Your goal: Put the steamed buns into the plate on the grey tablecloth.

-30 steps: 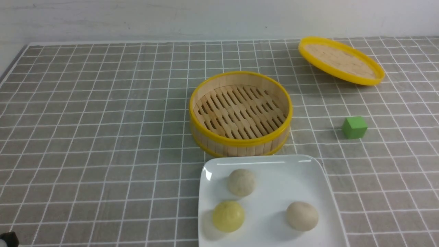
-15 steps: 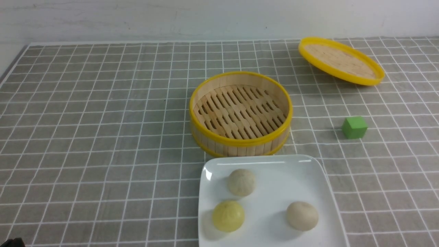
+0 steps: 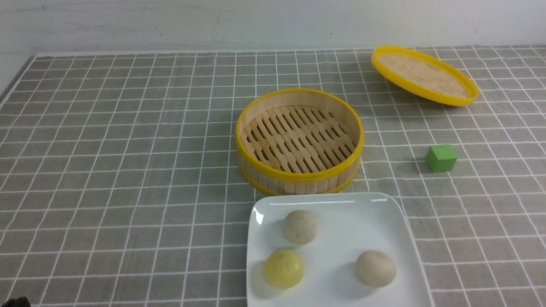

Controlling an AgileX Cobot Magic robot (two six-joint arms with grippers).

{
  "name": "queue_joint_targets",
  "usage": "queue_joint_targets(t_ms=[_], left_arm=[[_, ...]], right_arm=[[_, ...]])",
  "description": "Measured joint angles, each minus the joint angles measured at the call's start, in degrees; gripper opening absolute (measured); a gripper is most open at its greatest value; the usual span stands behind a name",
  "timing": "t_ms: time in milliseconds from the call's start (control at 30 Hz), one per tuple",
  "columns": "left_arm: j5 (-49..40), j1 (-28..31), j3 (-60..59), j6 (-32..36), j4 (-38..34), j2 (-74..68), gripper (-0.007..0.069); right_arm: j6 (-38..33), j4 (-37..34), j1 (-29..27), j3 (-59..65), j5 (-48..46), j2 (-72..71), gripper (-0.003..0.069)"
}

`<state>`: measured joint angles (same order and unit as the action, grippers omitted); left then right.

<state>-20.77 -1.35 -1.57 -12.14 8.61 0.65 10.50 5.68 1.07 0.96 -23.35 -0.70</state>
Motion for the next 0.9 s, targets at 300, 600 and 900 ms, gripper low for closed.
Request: queue_joint_targets(t_ms=[300,600,900], left_arm=[[-0.1,0.0,0.0,0.0,0.0,0.0,0.009],[-0.2,0.0,0.0,0.0,0.2,0.0,0.01],[-0.4,0.0,0.1,0.0,0.9,0.0,0.0108]], right_arm=[[0.0,0.0,0.0,0.0,0.0,0.0,0.0132],[0.0,0.0,0.0,0.0,0.0,0.0,0.0143],[0.0,0.0,0.0,0.0,0.0,0.0,0.0148]])
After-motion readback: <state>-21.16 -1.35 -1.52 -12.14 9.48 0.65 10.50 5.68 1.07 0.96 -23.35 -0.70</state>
